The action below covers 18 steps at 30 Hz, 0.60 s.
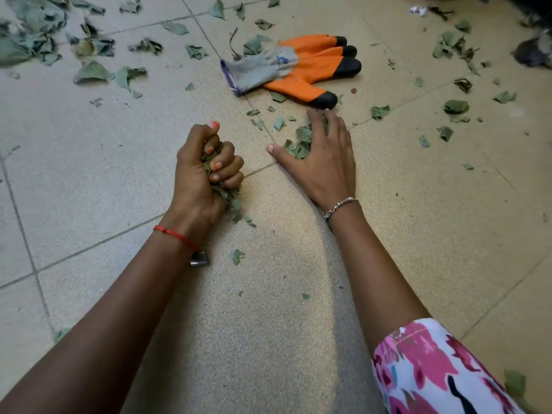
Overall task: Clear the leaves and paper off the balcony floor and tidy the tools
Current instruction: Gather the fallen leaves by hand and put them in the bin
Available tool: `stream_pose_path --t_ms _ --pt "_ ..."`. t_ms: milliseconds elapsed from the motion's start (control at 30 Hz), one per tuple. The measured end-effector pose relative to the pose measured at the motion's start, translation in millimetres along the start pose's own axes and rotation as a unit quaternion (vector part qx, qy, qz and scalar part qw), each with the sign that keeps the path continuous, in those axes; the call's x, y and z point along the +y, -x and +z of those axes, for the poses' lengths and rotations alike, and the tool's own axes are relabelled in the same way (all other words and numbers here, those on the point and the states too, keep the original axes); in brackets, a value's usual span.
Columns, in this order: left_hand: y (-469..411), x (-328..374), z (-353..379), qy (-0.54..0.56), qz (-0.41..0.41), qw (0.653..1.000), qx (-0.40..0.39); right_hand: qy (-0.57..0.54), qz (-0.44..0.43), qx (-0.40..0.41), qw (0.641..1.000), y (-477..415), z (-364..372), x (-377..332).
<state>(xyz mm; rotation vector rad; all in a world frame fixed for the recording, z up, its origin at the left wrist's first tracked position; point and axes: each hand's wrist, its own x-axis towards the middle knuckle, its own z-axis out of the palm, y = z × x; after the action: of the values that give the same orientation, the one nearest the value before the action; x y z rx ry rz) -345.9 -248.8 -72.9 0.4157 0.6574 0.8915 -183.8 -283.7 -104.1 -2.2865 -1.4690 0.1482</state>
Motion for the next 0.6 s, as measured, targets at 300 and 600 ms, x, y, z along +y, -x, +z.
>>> stream_pose_path --t_ms 300,600 --pt "-1.9 7.3 -5.9 0.060 0.011 0.998 0.002 -0.016 -0.113 -0.051 0.992 -17.8 12.8 -30.2" --pt "-5.3 9.4 -8.5 0.090 0.011 0.996 -0.006 -0.040 -0.156 0.002 0.987 -21.8 17.1 -35.9"
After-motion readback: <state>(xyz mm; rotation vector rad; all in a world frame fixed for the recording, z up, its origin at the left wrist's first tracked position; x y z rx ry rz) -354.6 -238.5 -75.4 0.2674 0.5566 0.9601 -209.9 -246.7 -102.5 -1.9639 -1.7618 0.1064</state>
